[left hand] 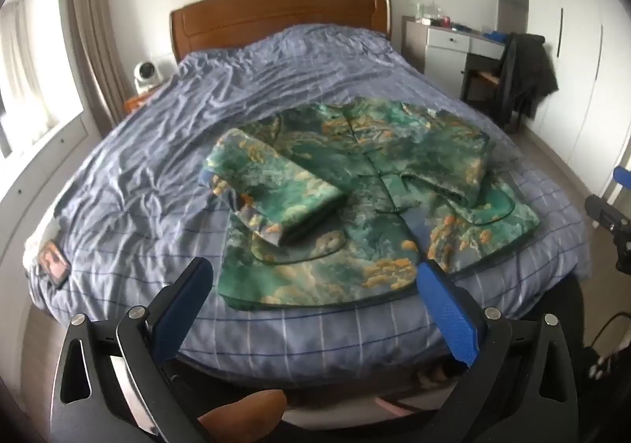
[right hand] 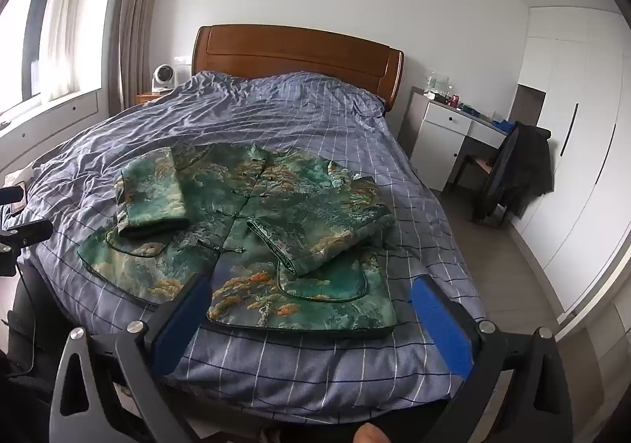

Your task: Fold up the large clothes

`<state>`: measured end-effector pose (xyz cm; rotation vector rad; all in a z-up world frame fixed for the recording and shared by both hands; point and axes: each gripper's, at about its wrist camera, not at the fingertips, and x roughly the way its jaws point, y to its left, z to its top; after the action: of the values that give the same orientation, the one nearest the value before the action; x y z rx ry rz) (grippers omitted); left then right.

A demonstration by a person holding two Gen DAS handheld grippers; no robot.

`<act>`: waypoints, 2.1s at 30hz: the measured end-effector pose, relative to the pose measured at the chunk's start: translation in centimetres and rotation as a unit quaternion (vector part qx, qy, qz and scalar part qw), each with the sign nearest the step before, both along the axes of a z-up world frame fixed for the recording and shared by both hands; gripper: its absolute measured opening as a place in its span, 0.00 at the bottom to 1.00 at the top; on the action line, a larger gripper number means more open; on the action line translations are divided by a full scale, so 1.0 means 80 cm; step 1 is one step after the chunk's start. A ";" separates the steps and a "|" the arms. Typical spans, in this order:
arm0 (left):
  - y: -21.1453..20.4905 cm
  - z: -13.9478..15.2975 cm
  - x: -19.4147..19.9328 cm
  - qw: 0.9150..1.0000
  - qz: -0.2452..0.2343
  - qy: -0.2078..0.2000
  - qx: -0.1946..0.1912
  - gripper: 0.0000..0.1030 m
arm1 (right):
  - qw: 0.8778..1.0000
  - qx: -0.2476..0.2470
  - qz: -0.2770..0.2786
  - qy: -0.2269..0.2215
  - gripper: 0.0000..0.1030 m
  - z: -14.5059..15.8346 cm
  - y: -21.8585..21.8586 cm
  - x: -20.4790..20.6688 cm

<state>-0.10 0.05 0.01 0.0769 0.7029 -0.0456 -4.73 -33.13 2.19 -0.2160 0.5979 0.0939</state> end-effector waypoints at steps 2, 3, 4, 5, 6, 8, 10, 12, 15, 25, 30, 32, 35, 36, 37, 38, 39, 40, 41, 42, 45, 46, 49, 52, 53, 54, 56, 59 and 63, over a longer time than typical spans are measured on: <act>0.003 -0.005 0.003 1.000 -0.009 0.010 -0.023 1.00 | 1.000 -0.002 -0.002 -0.002 1.00 0.000 0.000 0.000; 0.004 -0.006 0.003 0.999 -0.011 0.013 -0.028 1.00 | 1.000 -0.003 -0.003 -0.002 1.00 0.000 -0.001 0.000; 0.004 -0.007 0.001 0.999 -0.010 0.015 -0.031 1.00 | 1.000 -0.003 -0.004 -0.002 1.00 0.000 -0.001 0.001; 0.004 -0.008 0.003 0.999 -0.009 0.020 -0.032 1.00 | 1.000 -0.003 -0.005 -0.003 1.00 0.000 -0.002 0.002; 0.002 -0.009 0.002 0.999 -0.007 0.021 -0.032 1.00 | 1.000 -0.003 -0.006 -0.003 1.00 0.000 -0.002 0.002; 0.002 -0.009 0.005 0.999 -0.003 0.030 -0.034 1.00 | 1.000 -0.004 -0.009 -0.002 1.00 0.001 -0.004 0.004; 0.006 -0.009 0.017 0.999 0.002 0.044 -0.032 1.00 | 1.000 -0.008 -0.009 -0.003 1.00 0.001 -0.002 0.005; 0.005 -0.009 0.018 0.999 0.007 0.041 -0.024 1.00 | 1.000 -0.008 -0.014 -0.006 1.00 0.003 -0.003 0.005; 0.006 -0.008 0.018 0.999 0.010 0.038 -0.019 1.00 | 1.000 -0.008 -0.019 -0.004 1.00 -0.003 -0.001 0.006; 0.009 -0.008 0.021 0.999 0.015 0.037 -0.012 1.00 | 1.000 -0.009 -0.027 -0.005 1.00 -0.003 0.000 0.008; 0.010 -0.010 0.023 0.999 0.016 0.045 -0.015 1.00 | 1.000 -0.008 -0.027 -0.005 1.00 -0.004 -0.001 0.009; 0.011 -0.011 0.023 0.999 0.016 0.047 -0.017 1.00 | 1.000 -0.008 -0.027 -0.005 1.00 -0.004 -0.001 0.008; 0.010 -0.013 0.023 0.998 0.015 0.050 -0.018 1.00 | 1.000 -0.008 -0.027 -0.005 1.00 -0.004 -0.001 0.009; 0.010 -0.013 0.023 0.998 0.015 0.051 -0.019 1.00 | 1.000 -0.008 -0.028 -0.005 1.00 -0.004 -0.001 0.009; 0.009 -0.013 0.024 0.998 0.015 0.051 -0.019 1.00 | 1.000 -0.007 -0.028 -0.005 1.00 -0.005 -0.001 0.009; 0.009 -0.013 0.023 0.998 0.015 0.050 -0.019 1.00 | 1.000 -0.008 -0.028 -0.005 1.00 -0.004 -0.002 0.009; 0.009 -0.013 0.024 0.998 0.015 0.050 -0.018 1.00 | 1.000 -0.007 -0.028 -0.005 1.00 -0.005 -0.001 0.009; 0.010 -0.013 0.024 0.998 0.015 0.050 -0.019 1.00 | 1.000 -0.008 -0.028 -0.005 1.00 -0.004 -0.001 0.009; 0.010 -0.013 0.025 0.998 0.014 0.051 -0.020 1.00 | 1.000 -0.008 -0.027 -0.006 1.00 -0.004 -0.002 0.009; 0.010 -0.014 0.025 0.998 0.015 0.052 -0.020 1.00 | 1.000 -0.008 -0.027 -0.006 1.00 -0.004 -0.001 0.009; 0.009 -0.014 0.024 0.998 0.015 0.054 -0.020 1.00 | 1.000 -0.007 -0.029 -0.006 1.00 -0.005 -0.002 0.009; 0.008 -0.014 0.024 0.998 0.015 0.055 -0.021 1.00 | 1.000 -0.007 -0.029 -0.006 1.00 -0.005 -0.001 0.009; 0.008 -0.014 0.024 0.998 0.016 0.053 -0.021 1.00 | 1.000 -0.007 -0.029 -0.007 1.00 -0.005 -0.001 0.009; 0.009 -0.015 0.024 0.998 0.016 0.053 -0.021 1.00 | 1.000 -0.007 -0.029 -0.007 1.00 -0.006 -0.001 0.010; 0.009 -0.015 0.025 0.998 0.016 0.054 -0.021 1.00 | 1.000 -0.007 -0.029 -0.006 1.00 -0.005 -0.002 0.009; 0.010 -0.015 0.025 0.998 0.016 0.055 -0.022 1.00 | 1.000 -0.006 -0.029 -0.005 1.00 -0.005 -0.001 0.010; 0.010 -0.016 0.025 0.998 0.016 0.056 -0.022 1.00 | 1.000 -0.006 -0.029 -0.006 1.00 -0.005 -0.001 0.010; 0.010 -0.016 0.025 0.998 0.017 0.055 -0.022 1.00 | 1.000 -0.007 -0.029 -0.007 1.00 -0.006 -0.001 0.010; 0.012 -0.017 0.026 0.998 0.017 0.054 -0.022 1.00 | 1.000 -0.006 -0.030 -0.006 1.00 -0.006 0.000 0.011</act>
<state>2.01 0.99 -1.36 0.0207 0.8113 -0.0329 -3.87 -33.16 1.71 -0.2108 0.5924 0.0309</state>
